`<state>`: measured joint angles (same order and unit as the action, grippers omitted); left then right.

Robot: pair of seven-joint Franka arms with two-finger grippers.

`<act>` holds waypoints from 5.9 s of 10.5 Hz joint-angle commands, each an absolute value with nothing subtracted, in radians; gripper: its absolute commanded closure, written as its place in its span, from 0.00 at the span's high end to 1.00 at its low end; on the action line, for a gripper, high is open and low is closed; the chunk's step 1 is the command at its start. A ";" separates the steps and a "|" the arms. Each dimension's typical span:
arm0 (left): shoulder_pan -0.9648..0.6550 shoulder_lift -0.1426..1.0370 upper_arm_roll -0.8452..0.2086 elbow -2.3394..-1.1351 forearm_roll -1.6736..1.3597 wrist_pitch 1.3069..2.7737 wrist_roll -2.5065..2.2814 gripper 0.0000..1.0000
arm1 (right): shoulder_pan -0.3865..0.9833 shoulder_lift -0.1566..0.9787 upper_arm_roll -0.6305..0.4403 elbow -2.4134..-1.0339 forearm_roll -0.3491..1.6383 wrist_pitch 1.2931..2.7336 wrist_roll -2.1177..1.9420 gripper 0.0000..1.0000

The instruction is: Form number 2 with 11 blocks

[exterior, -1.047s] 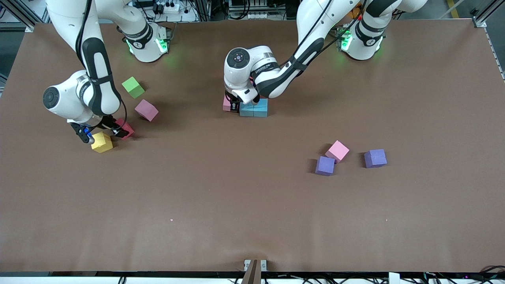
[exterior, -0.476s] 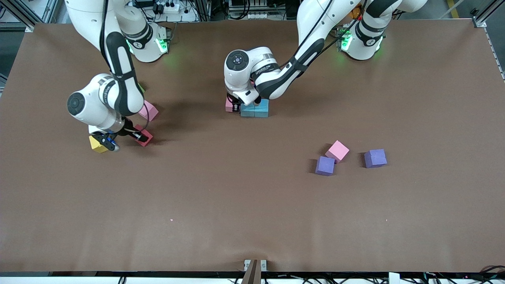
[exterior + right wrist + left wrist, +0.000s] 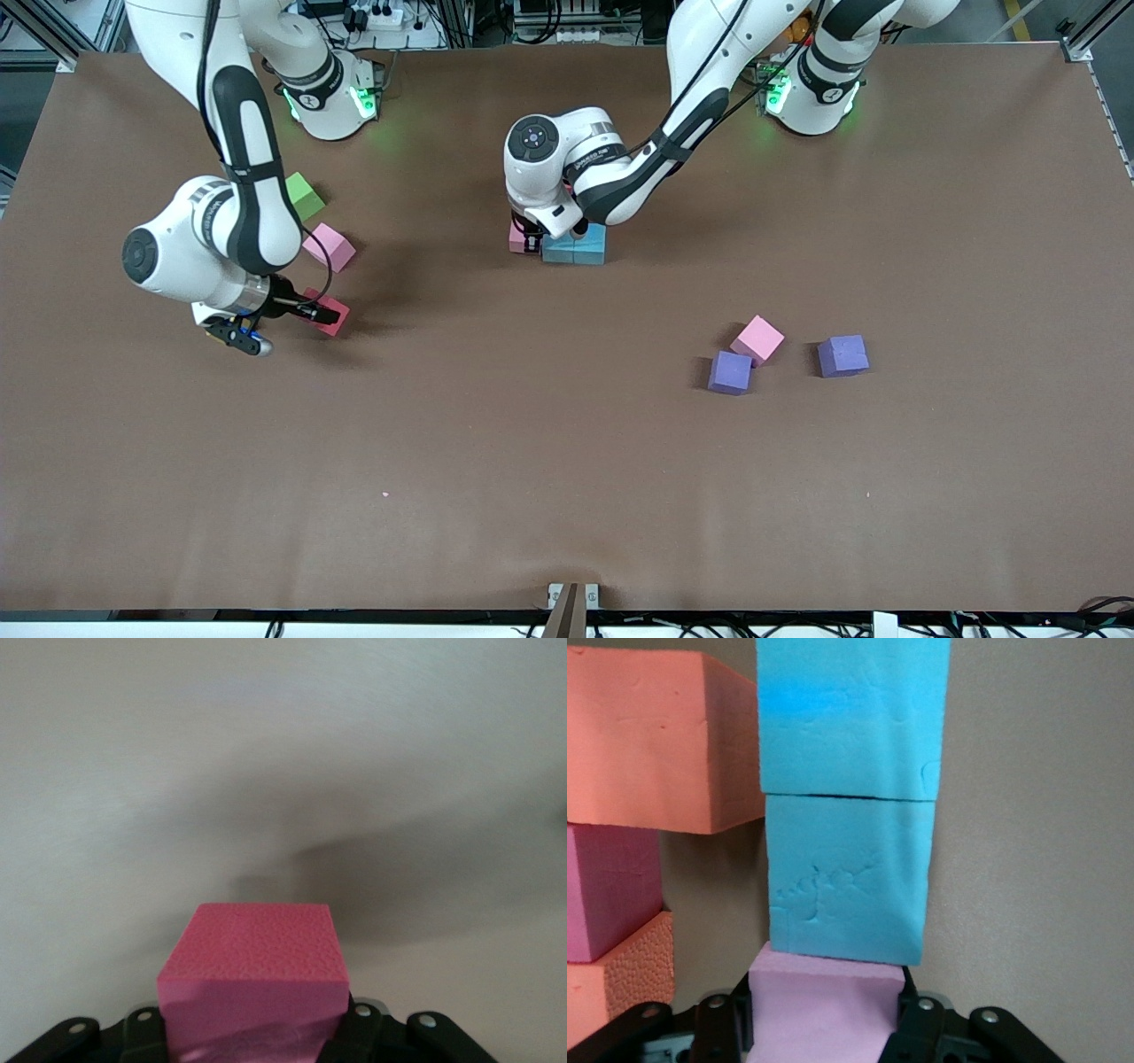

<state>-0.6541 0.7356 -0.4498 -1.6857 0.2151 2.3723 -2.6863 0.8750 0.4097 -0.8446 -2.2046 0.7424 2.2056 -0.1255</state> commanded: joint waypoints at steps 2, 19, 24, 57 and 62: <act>-0.672 0.775 -0.446 -1.637 0.294 2.350 -2.714 1.00 | 0.876 0.408 -0.844 -2.175 0.747 2.186 -0.366 0.33; -0.200 0.580 -0.600 -1.592 0.290 2.100 -1.317 1.00 | 0.785 0.492 -0.336 -1.896 0.434 2.203 0.215 0.42; -0.201 0.609 -0.506 -1.597 0.301 2.100 -0.733 1.00 | 0.836 0.534 -0.239 -1.842 0.327 2.203 0.432 0.42; -0.161 0.710 -0.296 -1.652 0.305 2.221 -0.376 0.59 | 0.848 0.541 -0.064 -1.947 0.186 2.313 0.704 0.42; -0.265 0.748 -0.304 -1.583 0.276 2.221 -0.622 0.11 | 0.839 0.511 -0.063 -1.942 0.187 2.299 0.735 1.00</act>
